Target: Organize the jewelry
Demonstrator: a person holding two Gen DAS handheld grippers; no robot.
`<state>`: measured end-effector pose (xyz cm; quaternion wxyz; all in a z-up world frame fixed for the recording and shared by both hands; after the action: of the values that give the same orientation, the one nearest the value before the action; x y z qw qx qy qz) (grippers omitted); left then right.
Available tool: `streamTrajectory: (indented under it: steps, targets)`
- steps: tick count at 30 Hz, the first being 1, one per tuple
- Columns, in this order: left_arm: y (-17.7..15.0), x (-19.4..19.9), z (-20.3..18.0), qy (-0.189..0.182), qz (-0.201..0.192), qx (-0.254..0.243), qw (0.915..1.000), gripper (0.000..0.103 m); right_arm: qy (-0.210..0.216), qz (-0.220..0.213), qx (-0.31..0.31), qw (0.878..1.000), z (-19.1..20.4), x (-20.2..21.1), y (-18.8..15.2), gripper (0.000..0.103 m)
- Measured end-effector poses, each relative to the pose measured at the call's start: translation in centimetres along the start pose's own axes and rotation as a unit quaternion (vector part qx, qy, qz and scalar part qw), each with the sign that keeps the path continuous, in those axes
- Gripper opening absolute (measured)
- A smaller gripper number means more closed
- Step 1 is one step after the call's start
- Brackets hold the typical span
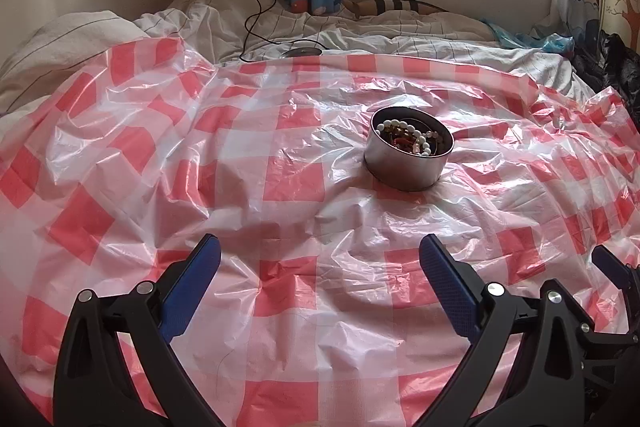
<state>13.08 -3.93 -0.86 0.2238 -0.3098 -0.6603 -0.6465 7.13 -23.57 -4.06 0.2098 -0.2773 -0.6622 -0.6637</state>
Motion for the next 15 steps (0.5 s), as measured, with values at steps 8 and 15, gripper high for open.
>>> streamTrajectory:
  steps: [8, 15]
  targets:
    - [-0.24, -0.47, 0.12, -0.016, 0.013, 0.013, 0.9997, 0.095, 0.000, 0.000, 0.002, 1.000, -0.02, -0.04, -0.11, 0.094]
    - [-0.46, -0.72, -0.15, -0.019, 0.020, 0.007, 0.9996, 0.095, 0.000, 0.002, 0.002, 1.000, -0.05, -0.12, -0.24, 0.094]
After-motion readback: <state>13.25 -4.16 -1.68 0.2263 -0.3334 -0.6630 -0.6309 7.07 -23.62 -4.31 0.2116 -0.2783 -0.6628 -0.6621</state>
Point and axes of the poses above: each gripper's, at about its wrist camera, not at the fingertips, and x roughly against the way its jaws point, z to its left, y to its top, the point moved 6 cm from there along -x, roughly the way its jaws point, and after that the axes turned 7 degrees about -y, right-handed, at the moved point
